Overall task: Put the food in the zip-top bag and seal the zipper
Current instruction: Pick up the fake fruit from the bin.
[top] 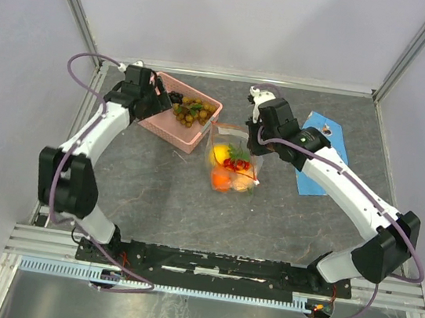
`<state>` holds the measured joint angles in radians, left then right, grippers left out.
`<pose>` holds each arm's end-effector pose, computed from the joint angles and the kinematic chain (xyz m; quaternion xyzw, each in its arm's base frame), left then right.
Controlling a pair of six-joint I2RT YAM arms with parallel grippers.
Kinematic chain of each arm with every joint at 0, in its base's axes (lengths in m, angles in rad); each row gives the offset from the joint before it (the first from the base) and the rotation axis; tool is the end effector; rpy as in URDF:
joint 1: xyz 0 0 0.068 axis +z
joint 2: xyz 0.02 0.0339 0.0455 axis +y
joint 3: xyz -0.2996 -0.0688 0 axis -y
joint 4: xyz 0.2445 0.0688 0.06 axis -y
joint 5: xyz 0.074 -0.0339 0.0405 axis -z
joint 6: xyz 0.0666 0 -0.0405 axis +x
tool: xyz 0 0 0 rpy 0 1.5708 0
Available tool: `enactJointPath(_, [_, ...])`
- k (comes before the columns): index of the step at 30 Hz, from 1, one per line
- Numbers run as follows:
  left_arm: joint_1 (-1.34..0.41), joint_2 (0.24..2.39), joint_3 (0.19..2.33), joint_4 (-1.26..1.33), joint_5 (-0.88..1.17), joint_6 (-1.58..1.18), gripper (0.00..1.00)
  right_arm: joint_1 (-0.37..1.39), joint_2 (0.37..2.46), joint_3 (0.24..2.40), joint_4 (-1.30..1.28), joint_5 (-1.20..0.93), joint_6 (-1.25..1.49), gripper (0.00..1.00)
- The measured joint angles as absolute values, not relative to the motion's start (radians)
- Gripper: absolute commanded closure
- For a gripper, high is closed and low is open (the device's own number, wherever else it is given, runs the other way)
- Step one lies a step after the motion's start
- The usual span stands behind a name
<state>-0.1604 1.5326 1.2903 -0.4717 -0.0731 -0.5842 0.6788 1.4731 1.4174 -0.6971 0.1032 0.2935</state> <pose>0.3625 -0.0537 0.3205 -0.2060 0.8855 -0.1200 0.3988 0.2694 0.2085 0.3621 -0.1553 0.9033 0.1437 0.3733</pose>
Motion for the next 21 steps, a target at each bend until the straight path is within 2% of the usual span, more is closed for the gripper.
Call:
enactJointPath(6, [-0.099, 1.786, 1.471, -0.476, -0.078, -0.535, 0.16, 0.679, 1.490, 1.419, -0.695, 0.072, 0.285, 0.98])
enactJointPath(15, [-0.067, 2.070, 1.856, -0.537, -0.023, -0.143, 0.15, 0.679, 1.490, 1.419, -0.695, 0.060, 0.278, 0.98])
enactJointPath(21, [-0.067, 2.227, 1.985, -0.638, 0.039, 0.102, 0.15, 0.679, 1.490, 1.419, -0.698, 0.059, 0.280, 0.98])
